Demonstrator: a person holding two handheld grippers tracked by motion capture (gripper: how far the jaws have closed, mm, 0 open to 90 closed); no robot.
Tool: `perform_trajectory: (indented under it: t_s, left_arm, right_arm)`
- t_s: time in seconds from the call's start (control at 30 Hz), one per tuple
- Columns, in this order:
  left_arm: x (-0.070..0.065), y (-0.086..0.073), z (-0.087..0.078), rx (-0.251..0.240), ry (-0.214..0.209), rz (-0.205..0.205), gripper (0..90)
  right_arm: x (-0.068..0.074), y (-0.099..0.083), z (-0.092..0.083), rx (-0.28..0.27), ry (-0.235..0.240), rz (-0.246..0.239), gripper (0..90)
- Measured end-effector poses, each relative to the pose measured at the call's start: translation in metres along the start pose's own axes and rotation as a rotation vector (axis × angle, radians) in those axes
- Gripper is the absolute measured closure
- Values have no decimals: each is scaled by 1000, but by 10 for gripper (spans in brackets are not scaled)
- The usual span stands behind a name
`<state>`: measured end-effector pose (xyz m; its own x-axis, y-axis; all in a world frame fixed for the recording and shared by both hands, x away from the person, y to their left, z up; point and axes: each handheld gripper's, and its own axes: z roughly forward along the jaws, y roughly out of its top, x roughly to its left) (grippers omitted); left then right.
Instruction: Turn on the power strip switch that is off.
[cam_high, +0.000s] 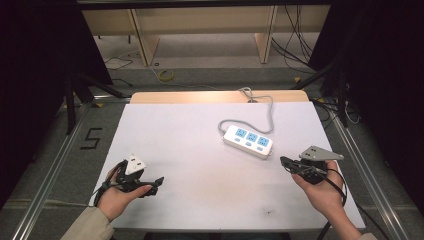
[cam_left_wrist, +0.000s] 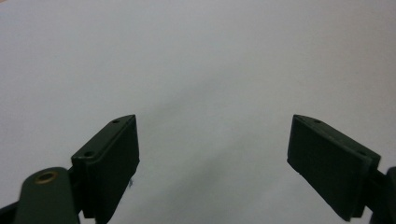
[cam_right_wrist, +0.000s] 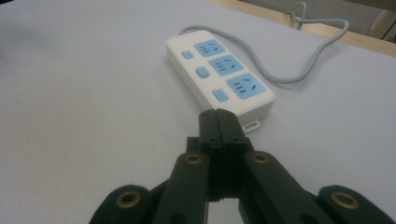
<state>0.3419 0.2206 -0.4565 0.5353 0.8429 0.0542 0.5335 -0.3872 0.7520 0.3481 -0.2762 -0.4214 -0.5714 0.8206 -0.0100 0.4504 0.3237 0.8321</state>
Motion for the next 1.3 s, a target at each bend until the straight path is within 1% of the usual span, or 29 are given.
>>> perform_trajectory:
  t_s: [0.4, 0.97, 1.3]
  left_arm:
    - [0, 0, 0, 3, 0, 3, 164]
    - [0, 0, 0, 7, -2, 11, 163]
    - [-1, 0, 1, 7, -4, 14, 163]
  right_arm:
    - [0, 8, 11, 4, 5, -6, 900]
    - [0, 15, 19, 12, 8, -6, 900]
    - [-2, 19, 22, 7, 7, -6, 900]
